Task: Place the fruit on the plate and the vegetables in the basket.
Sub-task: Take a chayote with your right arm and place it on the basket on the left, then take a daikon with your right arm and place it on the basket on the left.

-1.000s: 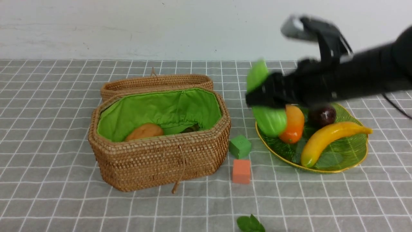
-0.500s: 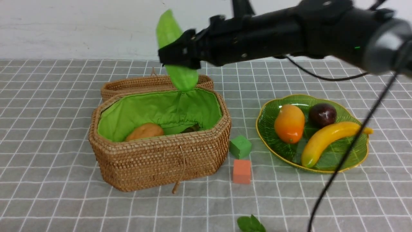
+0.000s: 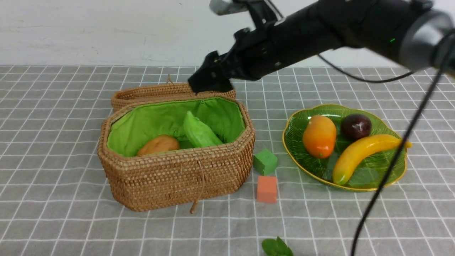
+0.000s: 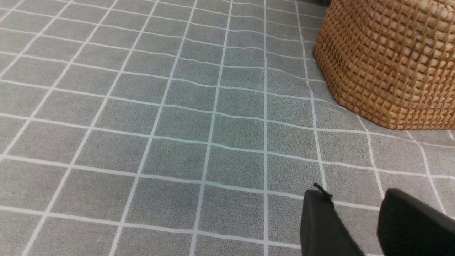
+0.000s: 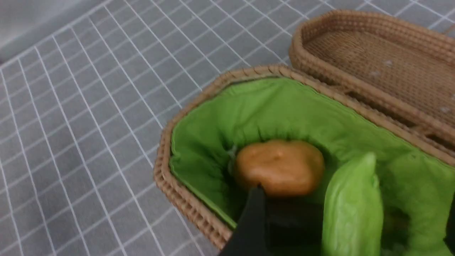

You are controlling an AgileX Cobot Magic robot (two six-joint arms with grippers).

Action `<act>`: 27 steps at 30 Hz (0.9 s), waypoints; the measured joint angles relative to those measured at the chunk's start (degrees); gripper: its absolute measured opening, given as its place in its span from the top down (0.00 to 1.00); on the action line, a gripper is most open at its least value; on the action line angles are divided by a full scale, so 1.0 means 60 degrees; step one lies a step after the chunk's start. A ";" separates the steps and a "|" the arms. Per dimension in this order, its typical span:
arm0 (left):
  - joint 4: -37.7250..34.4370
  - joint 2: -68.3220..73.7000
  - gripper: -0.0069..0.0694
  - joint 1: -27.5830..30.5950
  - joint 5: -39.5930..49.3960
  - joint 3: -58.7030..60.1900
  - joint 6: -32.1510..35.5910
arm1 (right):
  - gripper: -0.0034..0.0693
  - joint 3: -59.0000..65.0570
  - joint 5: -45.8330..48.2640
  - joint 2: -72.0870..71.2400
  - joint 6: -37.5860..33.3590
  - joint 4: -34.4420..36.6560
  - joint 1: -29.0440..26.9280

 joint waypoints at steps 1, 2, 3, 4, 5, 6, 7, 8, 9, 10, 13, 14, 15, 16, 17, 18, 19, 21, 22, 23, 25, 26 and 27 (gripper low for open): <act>0.0000 0.0000 0.60 0.0000 0.0000 0.0000 0.0000 | 0.06 0.0000 0.0212 -0.0181 0.0126 -0.0346 -0.0035; 0.0000 0.0000 0.60 0.0000 0.0000 0.0000 0.0000 | 0.08 0.0000 0.0527 -0.0491 0.0219 -0.0704 -0.0093; 0.0000 0.0000 0.60 0.0000 0.0000 0.0003 0.0000 | 0.10 0.0000 0.1003 -0.0805 0.0330 -0.1121 -0.0141; 0.0000 0.0000 0.60 0.0000 0.0000 0.0003 0.0000 | 0.10 0.0000 0.1208 -0.0866 0.0349 -0.1285 -0.0151; 0.0000 0.0000 0.60 0.0000 0.0000 0.0011 0.0000 | 0.14 0.0120 0.2035 -0.1411 0.0428 -0.1899 -0.0229; 0.0000 0.0000 0.60 0.0000 0.0000 0.0011 0.0000 | 0.14 0.0154 0.2105 -0.1472 0.0428 -0.1961 -0.0229; 0.0000 0.0000 0.60 0.0000 0.0000 0.0011 0.0000 | 0.15 0.0323 0.2321 -0.1704 0.0428 -0.2146 -0.0274; 0.0000 0.0000 0.60 0.0000 0.0000 0.0011 0.0000 | 0.15 0.0816 0.2471 -0.2102 0.0428 -0.2445 -0.0309; 0.0000 0.0000 0.60 0.0000 0.0000 0.0011 0.0000 | 0.15 0.0963 0.2471 -0.2181 0.0428 -0.2504 -0.0318; 0.0000 0.0000 0.60 0.0000 0.0000 0.0011 0.0000 | 0.15 0.1800 0.2500 -0.2493 0.0428 -0.2718 -0.0304; 0.0000 0.0000 0.60 0.0000 0.0000 0.0011 0.0000 | 0.15 0.2669 0.2659 -0.2695 0.0507 -0.2872 -0.0197; 0.0000 0.0000 0.60 0.0000 0.0000 0.0011 0.0000 | 0.14 0.3519 0.2779 -0.2902 0.0611 -0.3028 -0.0004; 0.0000 0.0000 0.60 0.0000 0.0000 0.0011 0.0000 | 0.14 0.3967 0.2784 -0.3021 0.0687 -0.3166 0.0105; 0.0000 0.0000 0.60 0.0000 0.0000 0.0011 0.0000 | 0.14 0.4537 0.2732 -0.3190 0.0801 -0.3312 0.0233; 0.0000 0.0000 0.60 0.0000 0.0000 0.0011 0.0000 | 0.14 0.5243 0.2522 -0.3402 0.0957 -0.3480 0.0331; 0.0000 0.0000 0.60 0.0000 0.0000 0.0011 0.0000 | 0.14 0.5842 0.2221 -0.3595 0.1173 -0.3698 0.0363; 0.0000 0.0000 0.60 0.0000 0.0000 0.0011 0.0000 | 0.14 0.6319 0.1903 -0.3671 0.1306 -0.3853 0.0363; 0.0000 0.0000 0.60 0.0000 0.0000 0.0011 0.0000 | 0.14 0.7323 0.1154 -0.3787 0.1508 -0.4228 0.0363; 0.0000 0.0000 0.60 0.0000 0.0000 0.0011 0.0000 | 0.14 0.7921 0.0677 -0.3788 0.1612 -0.4390 0.0363; 0.0000 0.0000 0.60 0.0000 0.0000 0.0011 0.0000 | 0.14 0.8281 0.0385 -0.3788 0.1637 -0.4430 0.0363; 0.0000 0.0000 0.60 0.0000 0.0000 0.0011 0.0000 | 0.14 0.8835 -0.0091 -0.3788 0.1657 -0.4471 0.0376; 0.0000 0.0000 0.60 0.0000 0.0000 0.0011 0.0000 | 0.14 0.9302 -0.0582 -0.3788 0.1663 -0.4470 0.0389; 0.0000 0.0000 0.60 0.0000 0.0000 0.0011 0.0000 | 0.14 0.9602 -0.0886 -0.3777 0.1647 -0.4470 0.0397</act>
